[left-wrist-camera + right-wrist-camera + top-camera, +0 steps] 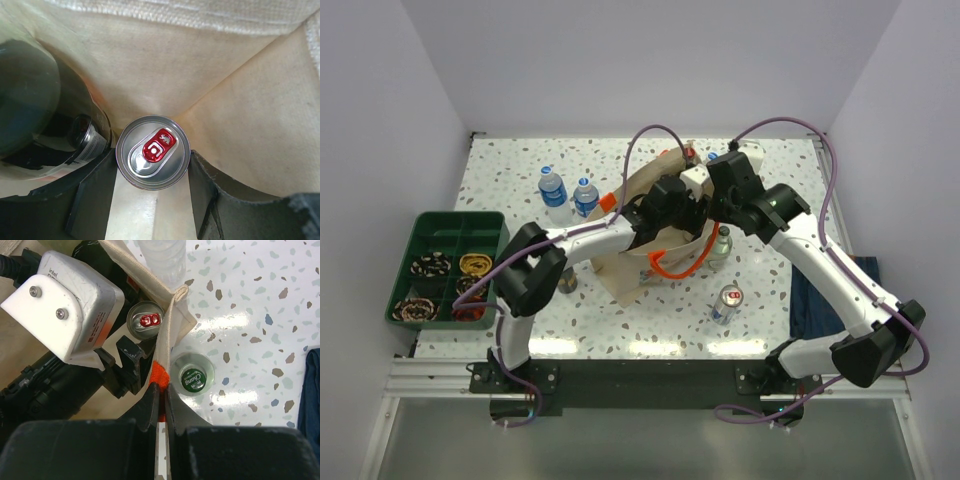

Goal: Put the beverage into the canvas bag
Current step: Place the drink in the canvas bag.

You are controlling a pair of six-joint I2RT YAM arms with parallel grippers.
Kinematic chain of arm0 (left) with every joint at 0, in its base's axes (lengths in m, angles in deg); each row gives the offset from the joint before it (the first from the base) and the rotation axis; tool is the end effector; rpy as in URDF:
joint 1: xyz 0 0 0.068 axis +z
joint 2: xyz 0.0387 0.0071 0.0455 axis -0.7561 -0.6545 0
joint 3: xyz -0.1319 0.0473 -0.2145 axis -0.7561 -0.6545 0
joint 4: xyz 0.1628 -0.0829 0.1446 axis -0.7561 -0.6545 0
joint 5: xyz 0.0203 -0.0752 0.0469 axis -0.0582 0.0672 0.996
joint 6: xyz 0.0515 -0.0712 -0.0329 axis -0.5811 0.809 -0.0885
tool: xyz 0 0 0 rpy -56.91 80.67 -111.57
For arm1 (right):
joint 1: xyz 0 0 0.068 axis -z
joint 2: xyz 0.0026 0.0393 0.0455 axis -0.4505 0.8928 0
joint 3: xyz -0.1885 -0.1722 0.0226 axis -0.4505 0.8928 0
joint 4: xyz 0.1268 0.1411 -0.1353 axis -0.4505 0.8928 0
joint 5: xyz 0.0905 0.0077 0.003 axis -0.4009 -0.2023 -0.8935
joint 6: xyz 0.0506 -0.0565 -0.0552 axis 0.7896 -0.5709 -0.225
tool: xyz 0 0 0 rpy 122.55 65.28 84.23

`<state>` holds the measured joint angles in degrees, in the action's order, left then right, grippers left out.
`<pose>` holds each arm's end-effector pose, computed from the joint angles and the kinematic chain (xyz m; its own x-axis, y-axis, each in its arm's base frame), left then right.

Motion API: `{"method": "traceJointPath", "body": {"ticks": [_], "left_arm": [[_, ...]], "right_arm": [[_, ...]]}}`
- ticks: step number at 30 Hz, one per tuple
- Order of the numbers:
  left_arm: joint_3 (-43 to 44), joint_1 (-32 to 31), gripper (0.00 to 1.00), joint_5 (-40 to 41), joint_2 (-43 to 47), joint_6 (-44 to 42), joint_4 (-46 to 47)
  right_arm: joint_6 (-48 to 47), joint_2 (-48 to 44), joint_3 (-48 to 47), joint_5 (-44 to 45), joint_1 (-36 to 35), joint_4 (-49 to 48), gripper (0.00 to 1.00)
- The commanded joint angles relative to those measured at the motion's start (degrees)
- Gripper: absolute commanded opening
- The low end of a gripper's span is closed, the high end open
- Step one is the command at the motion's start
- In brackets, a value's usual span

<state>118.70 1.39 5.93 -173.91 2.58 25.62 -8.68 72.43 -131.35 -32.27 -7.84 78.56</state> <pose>0.3226 -0.3531 0.2174 -0.4119 0.1726 -0.8947 0.6660 0.7271 -0.1664 0.2505 0.1253 0.3286 -0.6221 0.2037 -0.7560 0.1567 0.9784 0.1347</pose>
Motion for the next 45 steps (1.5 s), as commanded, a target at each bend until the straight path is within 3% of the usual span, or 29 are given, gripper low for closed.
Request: {"method": "traceJointPath", "body": {"ticks": [1,16,20,26,40,45], "left_arm": [[3.97,-0.26,0.0,2.23,-0.52,-0.33,3.04],[5.73,-0.44,0.0,4.7,-2.72,0.46,-0.75],[4.06,-0.44,0.29,4.61,-1.67,0.73,0.13],[1.51,-0.44,0.5,5.92,0.18,1.34,0.74],[-0.6,-0.44,0.72,5.31,1.67,1.43,2.33],[-0.52,-0.44,0.74,5.66,1.94,1.52,2.77]], "right_arm": [[0.0,-0.87,-1.27,0.2,-0.11,0.55,0.0],[0.09,-1.4,-0.74,0.03,-0.11,0.2,0.0],[0.18,-1.58,-0.56,0.11,-0.19,0.2,0.0],[0.27,-1.49,-0.3,-0.15,-0.11,0.02,0.0],[0.53,-1.58,0.4,-0.77,-0.11,-0.5,0.06],[0.62,-1.67,0.75,-0.94,-0.11,-0.59,0.06]]}}
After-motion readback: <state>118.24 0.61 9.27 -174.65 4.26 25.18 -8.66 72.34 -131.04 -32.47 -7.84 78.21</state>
